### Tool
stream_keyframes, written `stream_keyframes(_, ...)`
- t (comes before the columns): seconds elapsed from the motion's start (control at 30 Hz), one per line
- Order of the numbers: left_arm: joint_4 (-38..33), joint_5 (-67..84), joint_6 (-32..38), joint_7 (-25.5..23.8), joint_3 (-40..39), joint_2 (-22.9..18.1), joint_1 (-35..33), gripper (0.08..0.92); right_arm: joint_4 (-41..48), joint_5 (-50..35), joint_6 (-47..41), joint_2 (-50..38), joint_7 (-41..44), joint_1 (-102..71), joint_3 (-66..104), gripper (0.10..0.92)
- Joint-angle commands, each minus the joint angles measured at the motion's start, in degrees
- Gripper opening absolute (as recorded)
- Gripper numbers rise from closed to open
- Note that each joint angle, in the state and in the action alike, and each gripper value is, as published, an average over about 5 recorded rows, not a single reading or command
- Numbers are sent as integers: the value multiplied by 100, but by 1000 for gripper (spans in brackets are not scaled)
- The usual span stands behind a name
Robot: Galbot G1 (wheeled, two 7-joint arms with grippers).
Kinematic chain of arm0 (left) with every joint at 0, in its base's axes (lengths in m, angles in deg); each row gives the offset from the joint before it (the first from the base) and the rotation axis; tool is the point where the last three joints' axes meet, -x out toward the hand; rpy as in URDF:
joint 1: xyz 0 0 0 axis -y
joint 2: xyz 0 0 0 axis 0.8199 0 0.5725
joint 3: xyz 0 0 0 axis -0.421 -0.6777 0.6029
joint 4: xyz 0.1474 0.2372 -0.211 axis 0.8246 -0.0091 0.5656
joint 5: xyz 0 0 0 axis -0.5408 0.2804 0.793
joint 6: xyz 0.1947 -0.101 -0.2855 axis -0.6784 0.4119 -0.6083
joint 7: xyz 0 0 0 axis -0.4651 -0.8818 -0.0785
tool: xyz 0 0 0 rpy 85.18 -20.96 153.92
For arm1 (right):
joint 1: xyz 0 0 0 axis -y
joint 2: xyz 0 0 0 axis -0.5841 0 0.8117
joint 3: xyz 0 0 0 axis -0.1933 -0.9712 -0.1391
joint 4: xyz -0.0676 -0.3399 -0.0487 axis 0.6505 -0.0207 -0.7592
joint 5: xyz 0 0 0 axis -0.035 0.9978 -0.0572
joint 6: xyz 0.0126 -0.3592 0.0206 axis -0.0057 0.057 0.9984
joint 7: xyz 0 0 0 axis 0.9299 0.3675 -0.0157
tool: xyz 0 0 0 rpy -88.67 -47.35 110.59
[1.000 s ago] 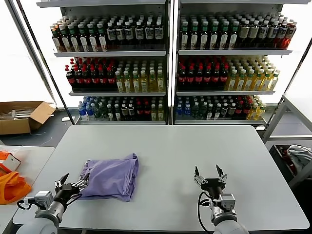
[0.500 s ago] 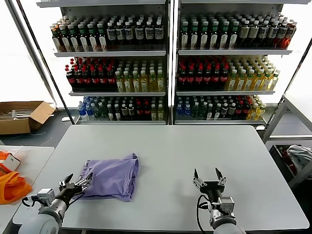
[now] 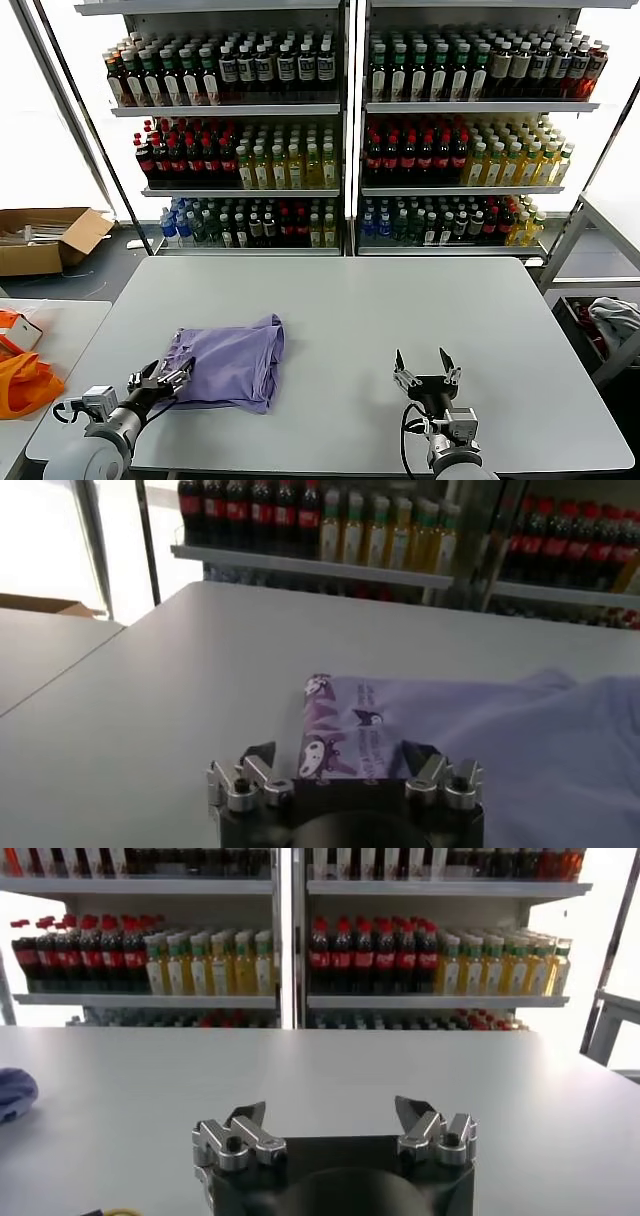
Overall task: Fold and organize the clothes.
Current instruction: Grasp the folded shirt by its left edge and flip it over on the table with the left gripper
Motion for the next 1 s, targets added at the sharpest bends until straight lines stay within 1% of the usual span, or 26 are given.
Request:
stream_keyframes(0.03,126,99,-25,-32,-50,5,75,707,-25,12,1,5,4,-12,-13,823)
stream_keyframes(0.23,187,112,-41,-50,-73,8,108,534,-57,12,5,3,19,-22,-10,823)
stream_keyframes(0.47,103,71,-53,-47,-108,-25,84,334,-78,10,6,0,39,-15,-36,823)
stream_keyframes(0.7,109,-201,79,-58,-12,-9,53,137,-54,-1,9,-17,47,12,-44,823)
stream_keyframes(0.8,94,-207,127,-32,170,40,36,103,-35,-15,11,-33,45,37,-39,823)
stream_keyframes(0.87,77,-207,169,-7,390,149,20,102,-21,-30,12,-47,42,62,-35,823)
stream_keyframes(0.93,70,-194,201,7,704,343,-12,102,-8,-49,12,-65,40,87,-32,823)
stream_keyframes(1.0,115,-154,210,-6,1131,646,-55,102,9,-71,11,-91,41,121,-36,823)
